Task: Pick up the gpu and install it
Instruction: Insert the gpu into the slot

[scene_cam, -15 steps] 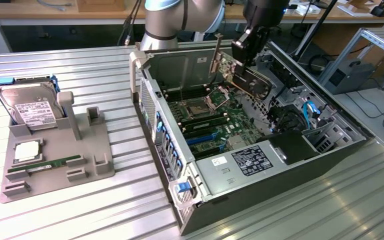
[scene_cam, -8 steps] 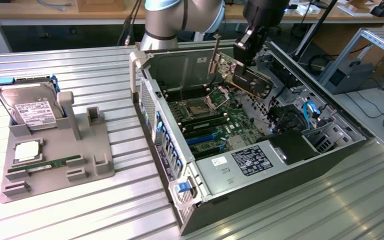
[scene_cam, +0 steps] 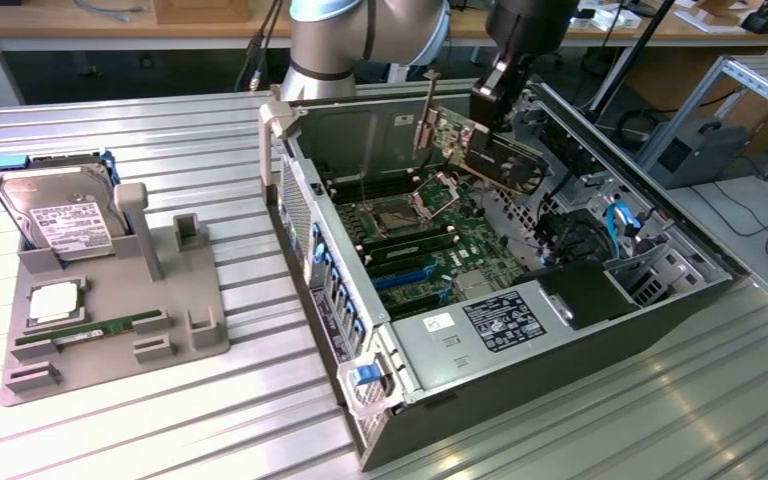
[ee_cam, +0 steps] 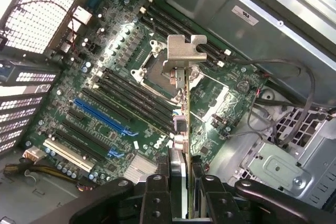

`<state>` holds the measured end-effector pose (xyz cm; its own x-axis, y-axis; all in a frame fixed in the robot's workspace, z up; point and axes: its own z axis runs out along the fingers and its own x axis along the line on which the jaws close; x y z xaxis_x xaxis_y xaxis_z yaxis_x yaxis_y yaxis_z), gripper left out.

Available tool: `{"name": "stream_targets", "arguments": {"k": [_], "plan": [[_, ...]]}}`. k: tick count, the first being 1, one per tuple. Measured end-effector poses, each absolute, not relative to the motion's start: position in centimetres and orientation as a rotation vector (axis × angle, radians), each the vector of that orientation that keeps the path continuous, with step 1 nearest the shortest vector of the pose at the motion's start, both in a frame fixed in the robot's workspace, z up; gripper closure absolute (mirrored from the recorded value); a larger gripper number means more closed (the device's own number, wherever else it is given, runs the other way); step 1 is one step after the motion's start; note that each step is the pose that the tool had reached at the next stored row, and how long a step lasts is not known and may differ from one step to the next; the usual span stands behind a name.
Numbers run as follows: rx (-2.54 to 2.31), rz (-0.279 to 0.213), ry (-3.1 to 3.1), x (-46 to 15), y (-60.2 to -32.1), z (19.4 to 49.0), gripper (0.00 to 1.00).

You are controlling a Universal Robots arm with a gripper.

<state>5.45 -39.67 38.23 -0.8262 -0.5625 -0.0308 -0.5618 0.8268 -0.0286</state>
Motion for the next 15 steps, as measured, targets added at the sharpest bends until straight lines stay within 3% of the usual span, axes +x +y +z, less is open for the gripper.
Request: {"name": "stream_targets", "arguments": {"k": [15], "plan": [[-1.172,-0.023,2.872,5.45,-39.67,38.15,0.73]]}}
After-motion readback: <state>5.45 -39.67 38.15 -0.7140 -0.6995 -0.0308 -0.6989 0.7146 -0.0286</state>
